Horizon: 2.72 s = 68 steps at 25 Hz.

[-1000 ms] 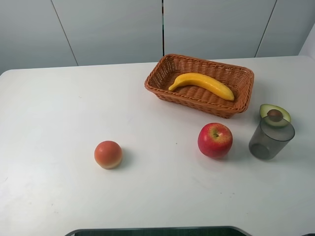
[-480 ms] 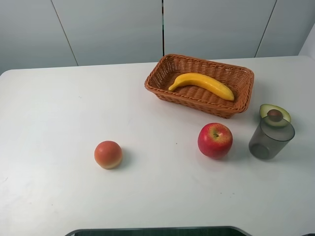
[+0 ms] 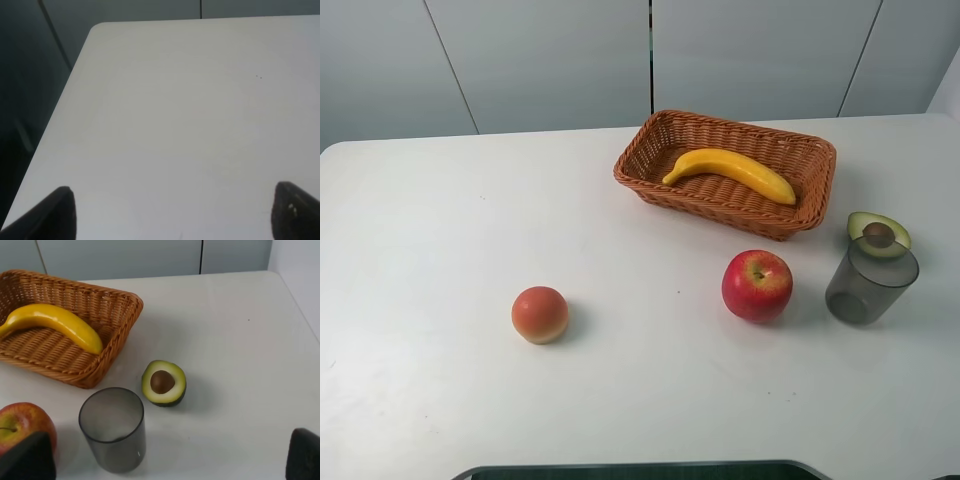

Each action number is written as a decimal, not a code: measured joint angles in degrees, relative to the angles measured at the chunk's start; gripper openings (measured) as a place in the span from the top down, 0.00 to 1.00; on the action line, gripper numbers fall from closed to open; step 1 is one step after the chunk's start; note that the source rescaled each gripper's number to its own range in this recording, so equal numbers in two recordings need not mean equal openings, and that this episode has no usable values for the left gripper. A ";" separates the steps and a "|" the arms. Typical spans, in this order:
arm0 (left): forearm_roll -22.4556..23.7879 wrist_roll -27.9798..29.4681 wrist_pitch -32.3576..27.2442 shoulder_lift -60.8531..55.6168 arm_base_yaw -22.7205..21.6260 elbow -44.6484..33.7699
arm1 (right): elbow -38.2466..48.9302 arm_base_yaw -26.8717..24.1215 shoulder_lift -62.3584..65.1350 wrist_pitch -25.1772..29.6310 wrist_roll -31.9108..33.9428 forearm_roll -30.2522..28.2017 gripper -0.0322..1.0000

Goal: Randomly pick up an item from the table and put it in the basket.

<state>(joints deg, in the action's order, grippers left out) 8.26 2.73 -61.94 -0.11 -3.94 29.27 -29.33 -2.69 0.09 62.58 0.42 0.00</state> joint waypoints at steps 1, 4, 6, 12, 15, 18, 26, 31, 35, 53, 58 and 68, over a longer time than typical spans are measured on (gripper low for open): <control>0.00 0.00 0.00 0.00 0.00 0.00 | 0.00 0.00 0.00 0.00 0.13 0.00 0.00; 0.00 0.00 0.00 0.00 0.00 0.00 | 0.00 0.00 0.00 0.00 0.26 -0.45 0.00; 0.00 0.00 0.00 0.00 0.00 0.00 | 0.00 0.00 0.00 0.00 0.26 -0.45 0.00; 0.00 0.00 0.00 0.00 0.00 0.00 | 0.00 0.00 0.00 0.00 0.01 -0.45 0.00; 0.00 0.00 0.00 0.00 0.00 0.00 | 0.00 0.00 0.00 0.00 -0.42 -0.45 0.00; 0.00 0.00 0.00 0.00 0.00 0.00 | 0.00 0.00 0.00 0.00 -0.73 -0.45 0.00; 0.00 0.00 0.00 0.00 0.00 0.00 | 0.00 0.00 0.00 0.09 -0.94 -0.45 0.00; 0.00 0.00 0.00 0.00 0.00 0.00 | 0.00 0.00 0.00 0.12 -0.94 -0.45 0.00; 0.00 0.00 0.00 0.00 0.00 0.00 | 0.00 0.00 0.00 0.23 -0.94 -0.45 0.00; 0.00 -0.11 0.00 0.00 0.00 0.00 | 0.00 0.00 0.00 0.23 -0.94 -0.45 0.00; 0.00 -0.11 0.00 0.00 0.00 0.00 | 0.00 0.00 0.00 0.23 -0.94 -0.45 0.00; 0.00 -0.11 0.00 0.00 0.00 0.00 | 0.00 0.00 0.00 0.23 -0.94 -0.45 0.00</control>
<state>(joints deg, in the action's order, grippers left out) 8.26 2.62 -61.94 -0.11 -3.94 29.27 -29.33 -2.69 0.09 62.81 -0.52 -0.45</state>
